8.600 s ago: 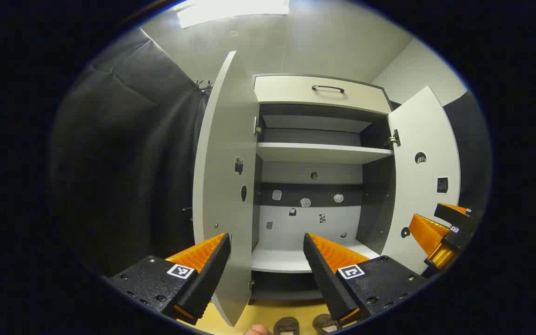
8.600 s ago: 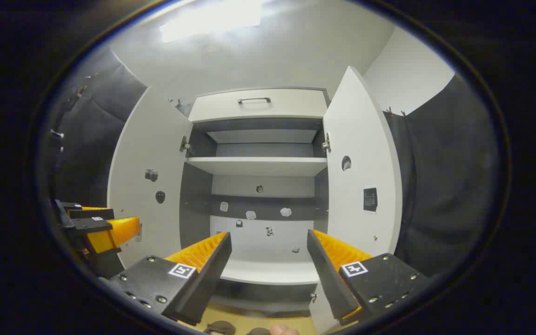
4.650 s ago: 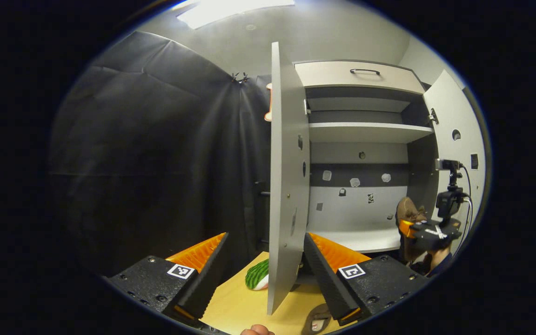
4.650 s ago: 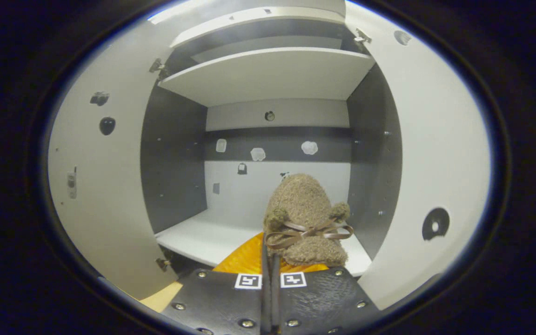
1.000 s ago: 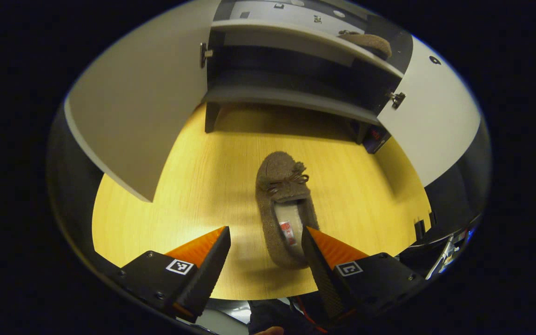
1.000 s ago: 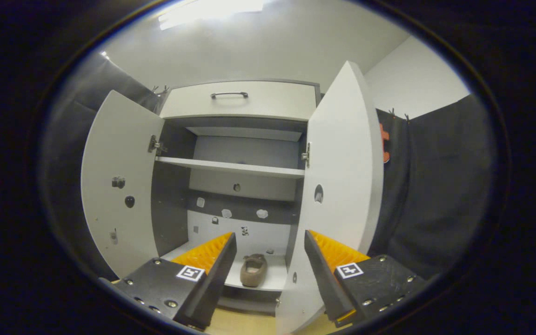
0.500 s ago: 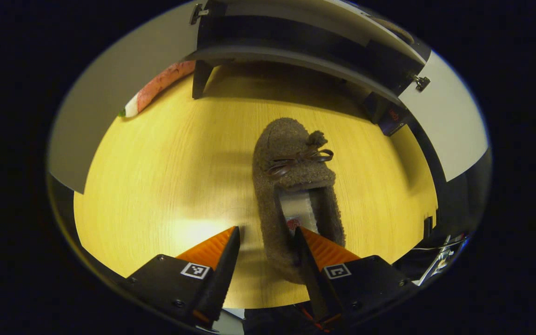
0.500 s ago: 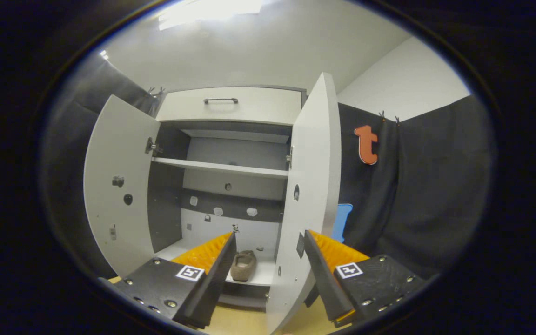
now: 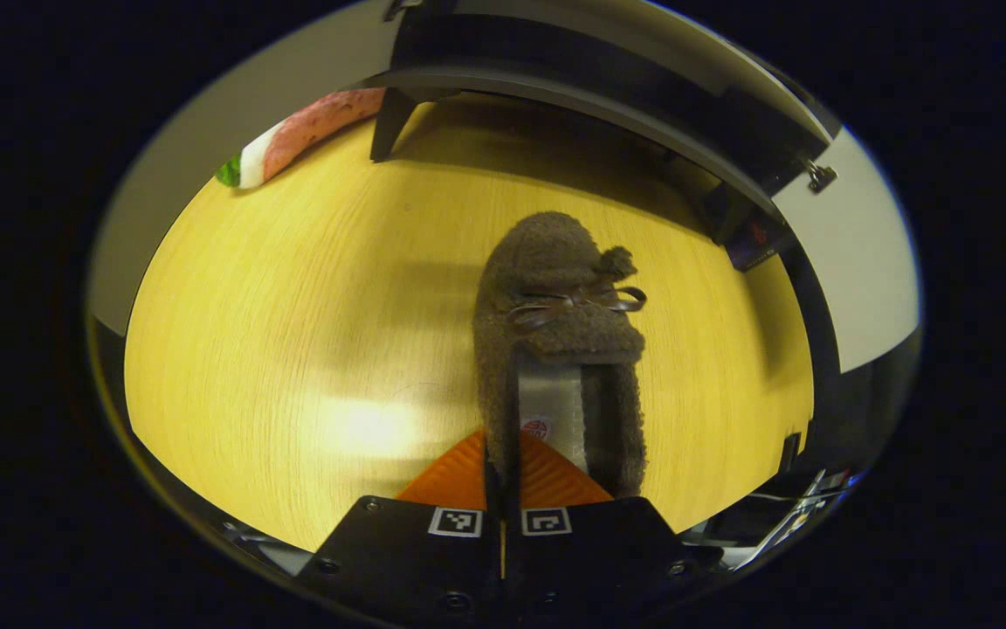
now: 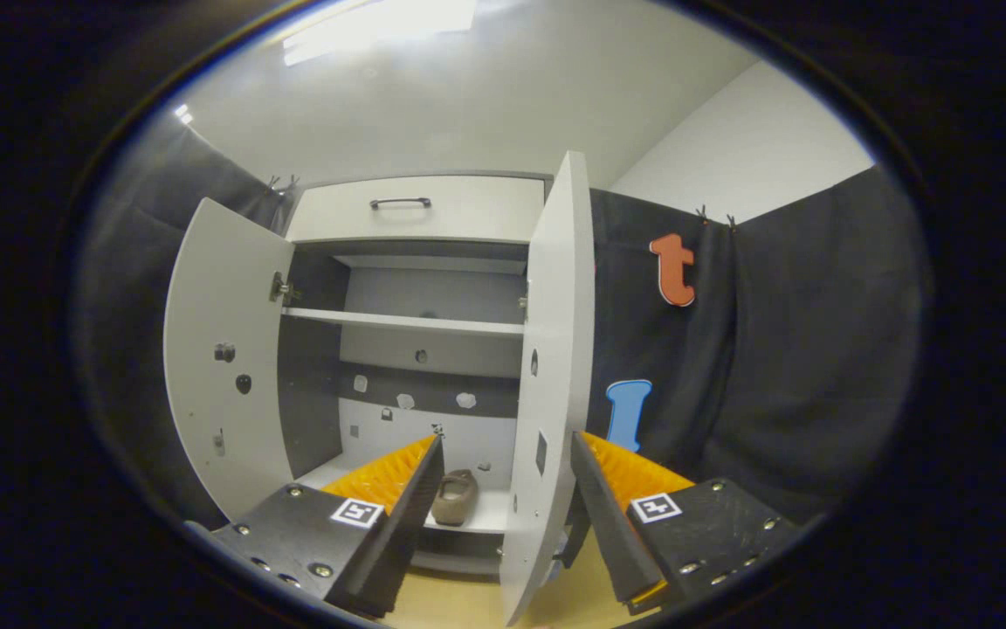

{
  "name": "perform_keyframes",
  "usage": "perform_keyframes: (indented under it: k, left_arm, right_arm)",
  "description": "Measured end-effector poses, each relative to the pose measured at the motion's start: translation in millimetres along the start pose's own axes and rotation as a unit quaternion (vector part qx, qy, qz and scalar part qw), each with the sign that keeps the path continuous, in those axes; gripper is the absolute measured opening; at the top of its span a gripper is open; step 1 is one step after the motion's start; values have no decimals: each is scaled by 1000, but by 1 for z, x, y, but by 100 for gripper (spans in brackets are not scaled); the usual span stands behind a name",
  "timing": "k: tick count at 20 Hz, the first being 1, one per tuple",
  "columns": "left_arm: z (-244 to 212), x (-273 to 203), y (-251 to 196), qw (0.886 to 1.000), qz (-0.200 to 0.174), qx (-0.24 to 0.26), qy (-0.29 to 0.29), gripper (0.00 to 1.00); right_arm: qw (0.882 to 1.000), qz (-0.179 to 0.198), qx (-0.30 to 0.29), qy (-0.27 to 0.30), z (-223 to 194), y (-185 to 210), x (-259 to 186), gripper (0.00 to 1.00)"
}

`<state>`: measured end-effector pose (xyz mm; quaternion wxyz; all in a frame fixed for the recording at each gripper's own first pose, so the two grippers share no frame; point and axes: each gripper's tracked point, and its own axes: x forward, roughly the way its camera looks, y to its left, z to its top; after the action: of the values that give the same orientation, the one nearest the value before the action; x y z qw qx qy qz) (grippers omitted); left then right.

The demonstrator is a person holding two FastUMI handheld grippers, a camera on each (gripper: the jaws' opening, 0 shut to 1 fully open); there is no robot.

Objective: Grab one shoe with the right hand and put it into the shoe cabinet, grab the other shoe with the left hand and put it into the shoe cabinet; then close the right door with the right hand and the left door with the left hand.

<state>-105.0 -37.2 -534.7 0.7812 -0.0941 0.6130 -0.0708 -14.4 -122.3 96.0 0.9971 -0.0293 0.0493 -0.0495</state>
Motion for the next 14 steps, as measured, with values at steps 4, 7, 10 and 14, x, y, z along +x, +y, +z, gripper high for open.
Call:
perform_keyframes:
  k: [4, 7, 10, 14]
  left_arm:
    - [14, -3, 4, 999, 15, 34, -26, 1]
    - [30, -10, 0, 998, 0, 38, -59, 1]
    - [53, -26, -2, 994, -11, 49, -101, 1]
    - [88, -72, 1, 985, -41, 43, -164, 1]
  right_arm:
    - [1000, -7, -1, -3, -2, -7, -1, 87]
    - [1000, -14, 2, -2, -5, -16, -2, 88]
    - [1000, -19, 5, -2, -7, -22, -3, 88]
    - [1000, -26, 10, -4, -11, -32, -4, 88]
